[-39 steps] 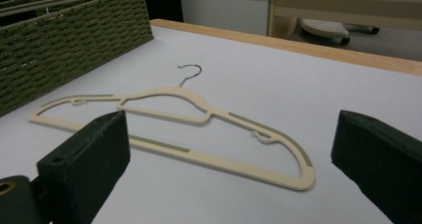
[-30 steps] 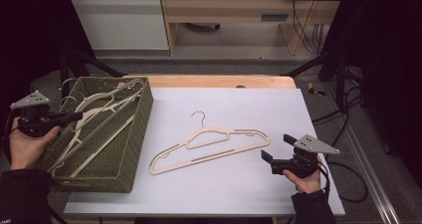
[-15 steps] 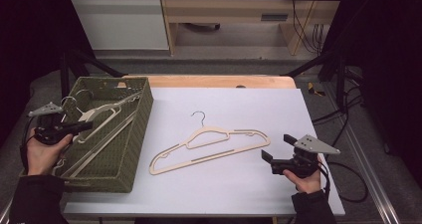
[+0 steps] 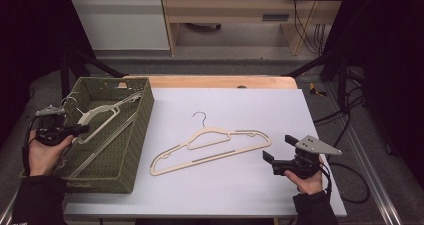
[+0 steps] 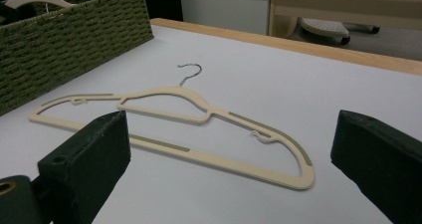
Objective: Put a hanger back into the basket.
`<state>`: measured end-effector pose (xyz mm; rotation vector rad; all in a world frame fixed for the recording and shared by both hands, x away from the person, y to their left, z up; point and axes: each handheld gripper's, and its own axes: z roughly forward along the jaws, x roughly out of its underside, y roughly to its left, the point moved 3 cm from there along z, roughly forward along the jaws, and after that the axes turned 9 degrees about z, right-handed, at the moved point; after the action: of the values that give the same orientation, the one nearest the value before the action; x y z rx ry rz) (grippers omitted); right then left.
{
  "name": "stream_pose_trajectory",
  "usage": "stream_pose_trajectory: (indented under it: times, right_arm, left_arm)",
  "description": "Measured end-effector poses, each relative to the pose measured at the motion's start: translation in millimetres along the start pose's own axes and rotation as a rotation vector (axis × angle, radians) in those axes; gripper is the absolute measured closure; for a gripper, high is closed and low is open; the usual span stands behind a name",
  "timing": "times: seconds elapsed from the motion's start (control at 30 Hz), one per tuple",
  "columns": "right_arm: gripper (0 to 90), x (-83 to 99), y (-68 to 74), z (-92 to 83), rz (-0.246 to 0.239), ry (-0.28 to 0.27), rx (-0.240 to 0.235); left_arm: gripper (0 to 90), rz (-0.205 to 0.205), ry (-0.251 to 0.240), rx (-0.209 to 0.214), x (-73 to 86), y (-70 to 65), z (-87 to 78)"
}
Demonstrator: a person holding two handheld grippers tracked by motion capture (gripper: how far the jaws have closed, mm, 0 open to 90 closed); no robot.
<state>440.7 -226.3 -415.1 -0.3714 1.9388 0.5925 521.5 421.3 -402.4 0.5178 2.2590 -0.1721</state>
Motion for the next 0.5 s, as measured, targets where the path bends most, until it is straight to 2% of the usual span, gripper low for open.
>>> stream_pose_trajectory:
  times: [0.03, 0.1, 0.23, 0.3, 0.33, 0.4, 0.5]
  right_arm:
    - [3.0, -0.1, 0.2, 0.1, 0.003, -0.001, 0.000]
    - [3.3, 0.0, 0.1, 0.6, 0.003, -0.001, 0.001]
    - [3.5, 0.0, 0.5, 0.7, 0.004, -0.001, -0.003]
    - [3.5, -0.1, 0.7, 0.3, 0.006, -0.001, -0.003]
    - [3.5, 0.0, 0.8, 0.4, 0.005, -0.001, -0.003]
    - [3.4, 0.0, 0.5, 0.6, 0.003, -0.001, 0.001]
    - [3.5, -0.1, 0.2, 0.5, 0.005, -0.002, 0.001]
  left_arm:
    - [76.9, 0.010, 0.016, -0.015, 1.4, 2.4, -0.2]
    - [74.3, 0.000, 0.025, -0.034, 3.9, 5.4, -0.3]
    - [68.0, -0.012, 0.046, -0.043, 7.7, 9.8, -1.0]
    - [64.3, -0.030, 0.062, -0.051, 9.5, 11.1, -0.1]
    - [62.8, -0.053, 0.084, -0.061, 11.4, 12.2, 1.3]
    - [61.7, -0.066, 0.108, -0.063, 12.9, 13.1, 2.3]
    - [58.6, -0.050, 0.129, -0.067, 14.2, 13.6, 2.9]
